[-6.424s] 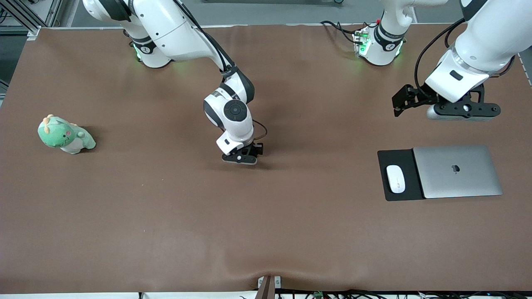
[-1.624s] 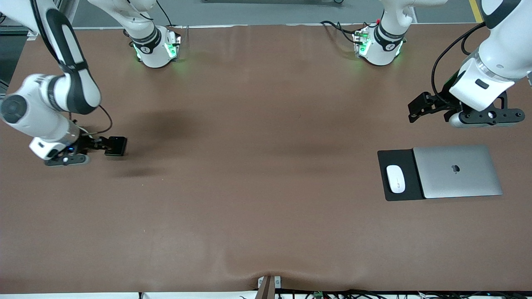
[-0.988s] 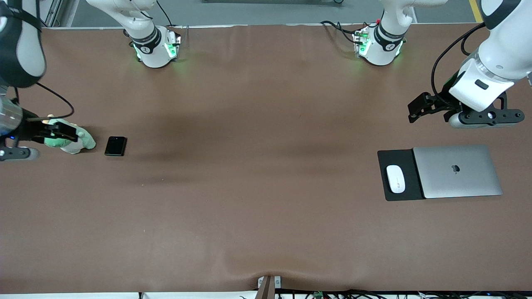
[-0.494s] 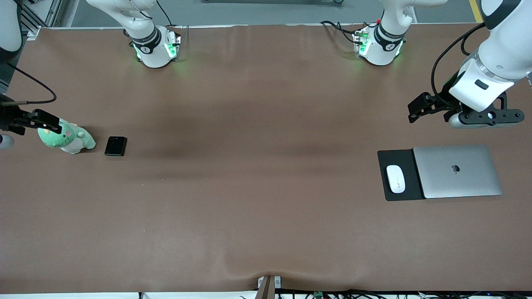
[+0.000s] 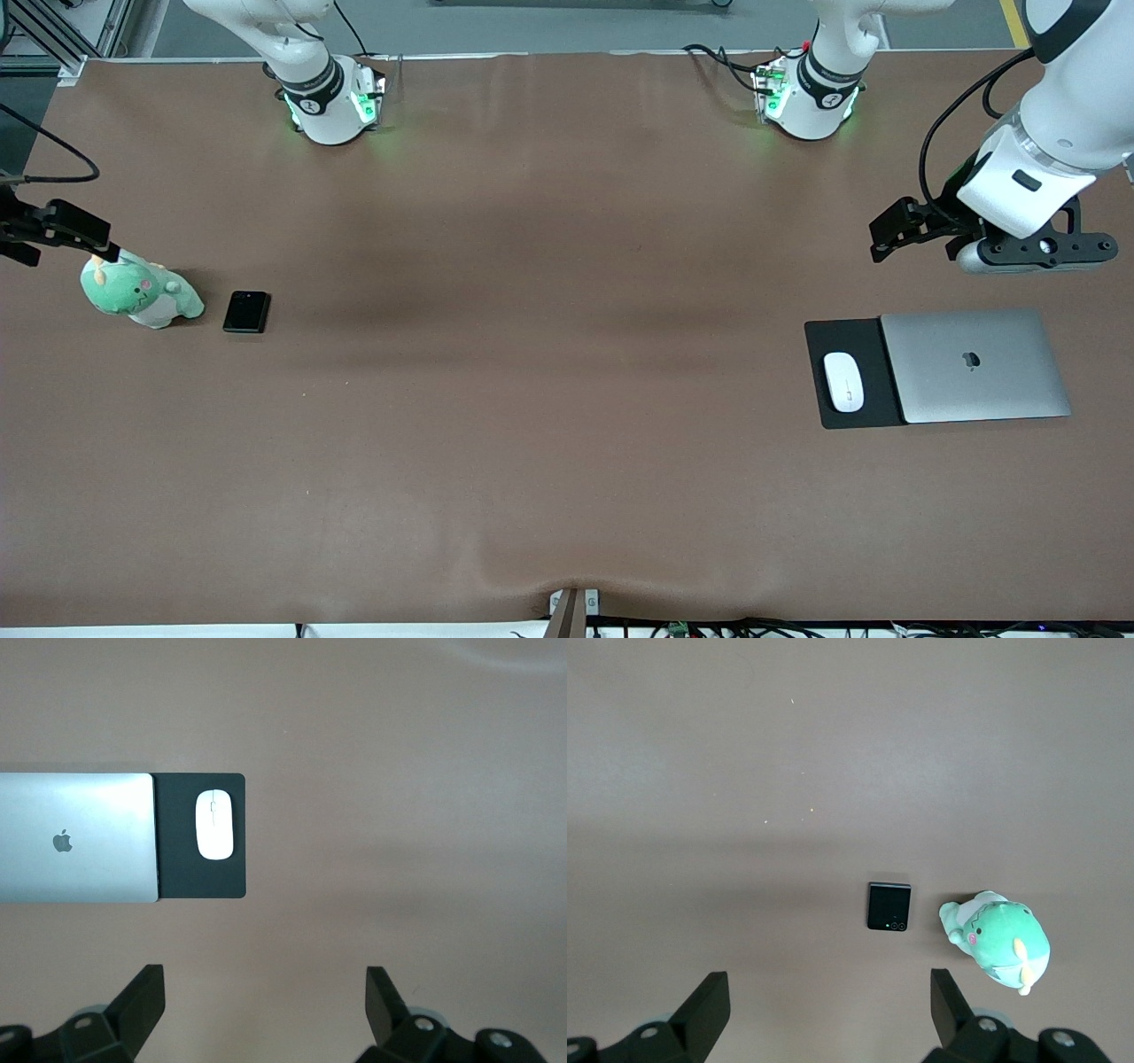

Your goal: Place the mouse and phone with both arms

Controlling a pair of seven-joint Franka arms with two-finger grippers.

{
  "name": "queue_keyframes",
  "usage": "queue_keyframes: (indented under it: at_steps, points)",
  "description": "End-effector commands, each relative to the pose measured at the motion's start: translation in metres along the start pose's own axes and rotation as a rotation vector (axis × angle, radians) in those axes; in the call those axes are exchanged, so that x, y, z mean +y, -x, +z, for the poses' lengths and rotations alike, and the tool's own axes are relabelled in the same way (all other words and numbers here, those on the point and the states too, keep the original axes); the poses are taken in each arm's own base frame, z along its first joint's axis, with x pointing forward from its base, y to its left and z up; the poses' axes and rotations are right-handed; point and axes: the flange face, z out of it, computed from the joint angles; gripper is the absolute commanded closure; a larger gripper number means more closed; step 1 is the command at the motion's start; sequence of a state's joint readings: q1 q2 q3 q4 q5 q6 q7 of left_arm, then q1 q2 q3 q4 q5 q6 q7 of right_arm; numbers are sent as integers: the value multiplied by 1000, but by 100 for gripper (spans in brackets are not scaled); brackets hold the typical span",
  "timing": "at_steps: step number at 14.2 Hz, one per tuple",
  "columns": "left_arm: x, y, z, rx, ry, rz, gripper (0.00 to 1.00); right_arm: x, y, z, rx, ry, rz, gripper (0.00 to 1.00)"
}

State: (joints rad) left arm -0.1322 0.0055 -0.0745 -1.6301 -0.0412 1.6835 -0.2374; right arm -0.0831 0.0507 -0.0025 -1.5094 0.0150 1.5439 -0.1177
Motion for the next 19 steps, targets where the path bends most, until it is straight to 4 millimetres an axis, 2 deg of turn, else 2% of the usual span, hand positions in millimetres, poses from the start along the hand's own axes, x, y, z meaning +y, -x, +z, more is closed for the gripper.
queue_keyframes:
  at_steps: [1, 3, 10, 19]
  points:
    - [2, -3, -3, 0, 4, -12, 0, 7, 0, -1, 1, -34, 32, 0]
    - [2, -3, -3, 0, 4, -12, 0, 15, 1, -2, 4, -35, 48, 0]
    - [2, -3, -3, 0, 4, -12, 0, 9, -5, 9, 8, -41, 34, 0]
    - [0, -3, -3, 0, 4, -12, 0, 17, -4, 9, 2, -39, 35, 0]
